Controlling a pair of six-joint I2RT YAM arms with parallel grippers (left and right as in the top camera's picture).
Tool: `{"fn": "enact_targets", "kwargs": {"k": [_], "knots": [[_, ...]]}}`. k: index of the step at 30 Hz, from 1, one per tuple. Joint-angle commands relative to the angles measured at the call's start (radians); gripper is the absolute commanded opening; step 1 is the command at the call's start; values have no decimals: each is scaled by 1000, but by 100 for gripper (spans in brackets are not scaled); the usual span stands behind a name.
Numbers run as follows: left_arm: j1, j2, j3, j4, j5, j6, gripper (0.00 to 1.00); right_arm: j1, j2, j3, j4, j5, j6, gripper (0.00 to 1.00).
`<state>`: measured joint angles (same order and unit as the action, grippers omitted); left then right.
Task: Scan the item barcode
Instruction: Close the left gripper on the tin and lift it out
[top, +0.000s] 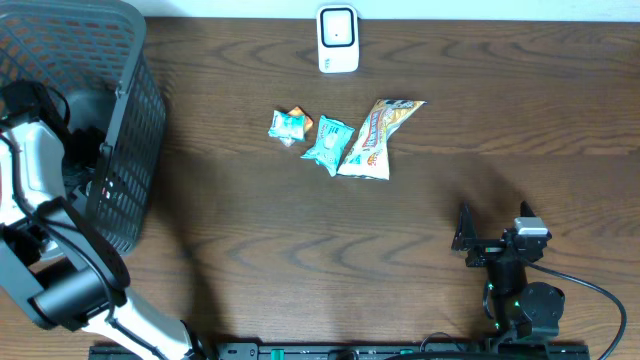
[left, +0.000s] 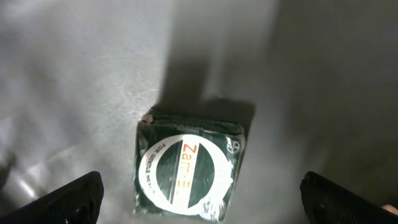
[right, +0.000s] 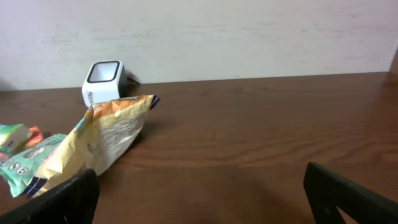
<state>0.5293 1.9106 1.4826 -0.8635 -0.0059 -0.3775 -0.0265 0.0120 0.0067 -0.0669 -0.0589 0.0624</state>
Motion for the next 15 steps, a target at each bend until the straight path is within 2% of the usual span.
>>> {"fn": "enact_targets", "kwargs": {"k": [1,15], "knots": [[7,41,5,-2,-14,-2,100,8,-6,-1,-4,0,-12,99],[11,156,-17,35,-14,-1,99,8,-6,-1,-4,0,-12,99]]}}
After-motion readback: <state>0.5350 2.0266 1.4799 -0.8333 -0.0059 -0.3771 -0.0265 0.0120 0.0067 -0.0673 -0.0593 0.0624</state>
